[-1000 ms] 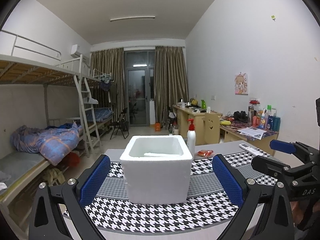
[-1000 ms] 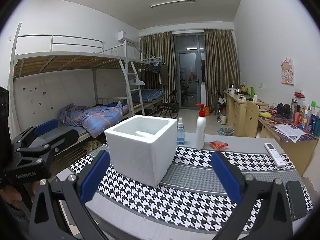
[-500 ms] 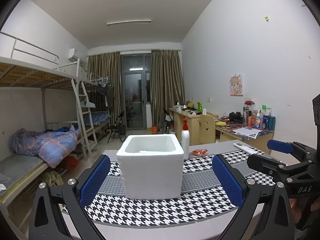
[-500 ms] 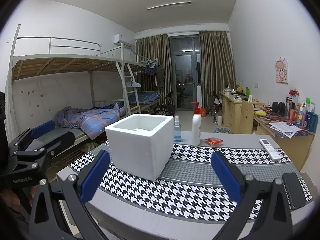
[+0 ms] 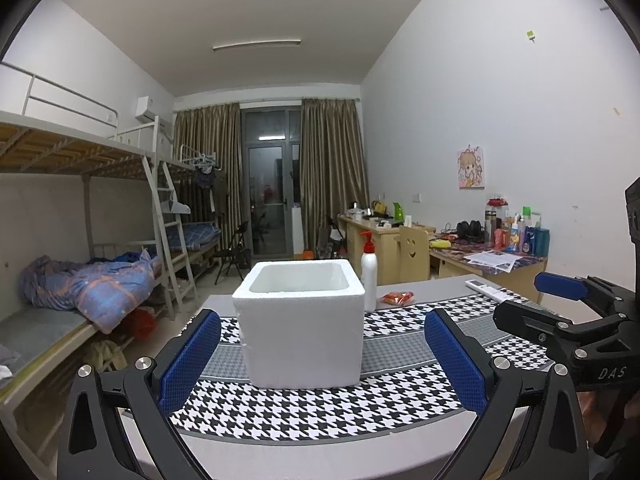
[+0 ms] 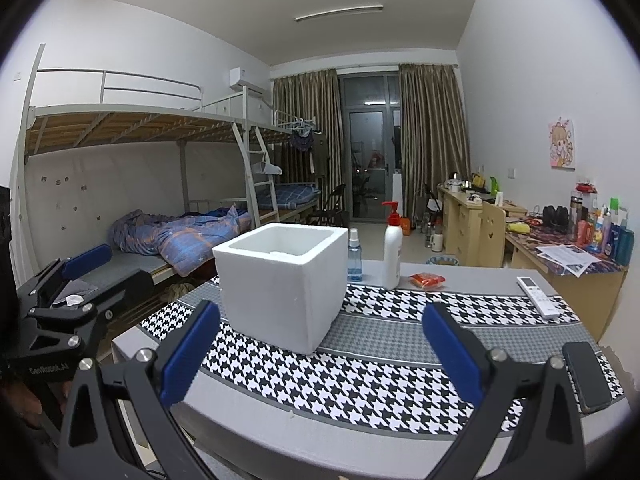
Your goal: Organize soft objects
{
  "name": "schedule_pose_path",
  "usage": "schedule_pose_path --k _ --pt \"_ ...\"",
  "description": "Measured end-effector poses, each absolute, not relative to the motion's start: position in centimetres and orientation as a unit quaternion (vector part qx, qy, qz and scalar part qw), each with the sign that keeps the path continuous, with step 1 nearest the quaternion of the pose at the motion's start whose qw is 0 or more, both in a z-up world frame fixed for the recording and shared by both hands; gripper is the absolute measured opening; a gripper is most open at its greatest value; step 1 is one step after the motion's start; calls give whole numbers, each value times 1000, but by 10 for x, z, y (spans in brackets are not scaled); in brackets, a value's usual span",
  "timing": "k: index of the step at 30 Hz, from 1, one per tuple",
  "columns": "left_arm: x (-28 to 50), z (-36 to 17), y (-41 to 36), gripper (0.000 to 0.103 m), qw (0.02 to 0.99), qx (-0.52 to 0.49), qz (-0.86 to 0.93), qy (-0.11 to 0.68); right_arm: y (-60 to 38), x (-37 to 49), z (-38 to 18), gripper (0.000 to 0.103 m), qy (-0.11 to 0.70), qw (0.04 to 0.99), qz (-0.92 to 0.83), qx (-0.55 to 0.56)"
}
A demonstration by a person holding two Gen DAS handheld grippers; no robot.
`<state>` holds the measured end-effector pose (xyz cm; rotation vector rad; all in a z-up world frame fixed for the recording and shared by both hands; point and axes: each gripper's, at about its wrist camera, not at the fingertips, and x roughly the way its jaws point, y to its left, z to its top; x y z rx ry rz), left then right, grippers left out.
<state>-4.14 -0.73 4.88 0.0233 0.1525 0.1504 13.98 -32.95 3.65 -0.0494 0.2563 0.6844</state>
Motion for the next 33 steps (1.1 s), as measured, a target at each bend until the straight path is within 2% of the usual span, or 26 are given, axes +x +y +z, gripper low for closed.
schedule_pose_path --k 33 --pt "-53 20 -1 102 993 -12 100 56 -330 129 13 102 119 944 307 -11"
